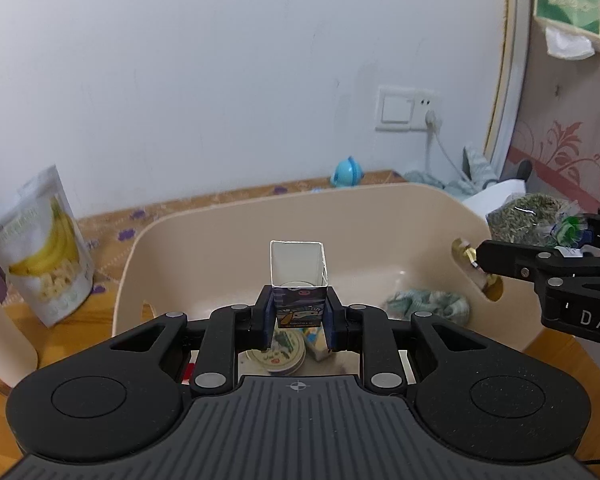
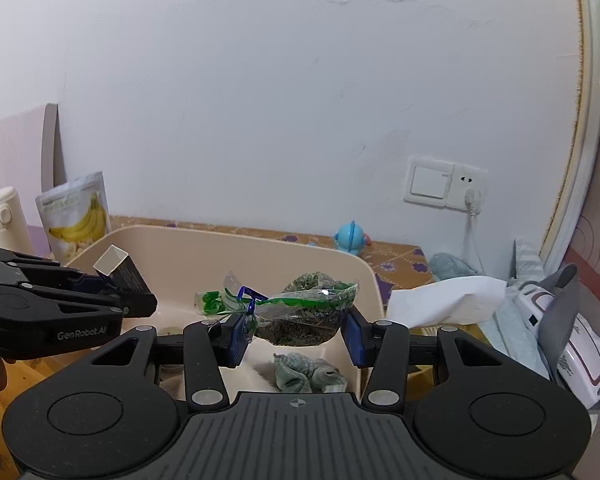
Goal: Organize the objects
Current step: 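Lift the herb bag and printed carton and carry them over the bin, then lower the herb bag and printed carton into the bin and open both tools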
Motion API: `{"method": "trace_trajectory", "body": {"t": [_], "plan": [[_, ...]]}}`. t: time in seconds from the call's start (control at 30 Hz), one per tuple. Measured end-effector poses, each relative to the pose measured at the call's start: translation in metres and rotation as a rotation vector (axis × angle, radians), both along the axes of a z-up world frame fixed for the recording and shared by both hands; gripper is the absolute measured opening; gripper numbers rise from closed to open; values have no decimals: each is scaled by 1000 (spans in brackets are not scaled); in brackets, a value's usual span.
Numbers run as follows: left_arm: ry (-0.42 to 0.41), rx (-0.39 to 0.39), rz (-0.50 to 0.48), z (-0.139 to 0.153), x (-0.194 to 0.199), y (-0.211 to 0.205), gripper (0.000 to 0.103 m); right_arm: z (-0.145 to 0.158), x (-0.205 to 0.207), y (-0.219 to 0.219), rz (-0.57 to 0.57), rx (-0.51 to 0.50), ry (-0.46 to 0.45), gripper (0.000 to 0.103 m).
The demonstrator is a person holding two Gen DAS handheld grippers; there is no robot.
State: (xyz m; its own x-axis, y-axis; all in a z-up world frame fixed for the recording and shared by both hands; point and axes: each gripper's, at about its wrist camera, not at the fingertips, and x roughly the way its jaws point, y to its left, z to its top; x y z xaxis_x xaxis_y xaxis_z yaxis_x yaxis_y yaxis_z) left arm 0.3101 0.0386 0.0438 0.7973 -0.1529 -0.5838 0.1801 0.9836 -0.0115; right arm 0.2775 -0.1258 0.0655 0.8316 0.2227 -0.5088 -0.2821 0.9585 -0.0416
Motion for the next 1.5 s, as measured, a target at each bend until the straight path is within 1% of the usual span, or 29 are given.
{"method": "trace_trajectory", "body": {"t": [0.17,0.3,0.37,0.47,0.63,0.8,0.93,1.07,1.2,1.27,1.33,1.4,1.47,1.5], "plan": [[35,-1,25,-9,13,3,24,-10,12,10,14,-22,30,45],[88,12,18,-16,23,4,24,-16,18,15,25,-41,49,45],[115,6,16,-21,26,5,24,-18,21,16,29,-43,57,45],[142,18,17,-25,28,6,24,-20,24,18,41,-53,71,45],[186,43,-11,-29,34,5,24,-28,27,26,65,-89,96,45],[224,71,-14,-32,39,4,24,-35,32,28,71,-105,140,45],[236,88,-19,-35,39,3,24,-41,39,26,75,-92,192,45],[259,69,-14,-38,39,7,24,-46,39,29,85,-125,213,46],[260,87,-12,-38,40,6,24,-47,43,29,82,-114,240,46],[259,91,-14,-38,39,6,24,-49,45,28,81,-112,257,56],[259,96,-15,-38,38,5,25,-50,46,27,81,-107,263,55],[257,99,-14,-38,37,5,26,-49,44,27,77,-110,258,55],[254,97,-12,-37,36,5,31,-47,41,27,74,-113,244,58],[248,96,-11,-36,35,5,39,-46,40,28,76,-110,239,59]]}}
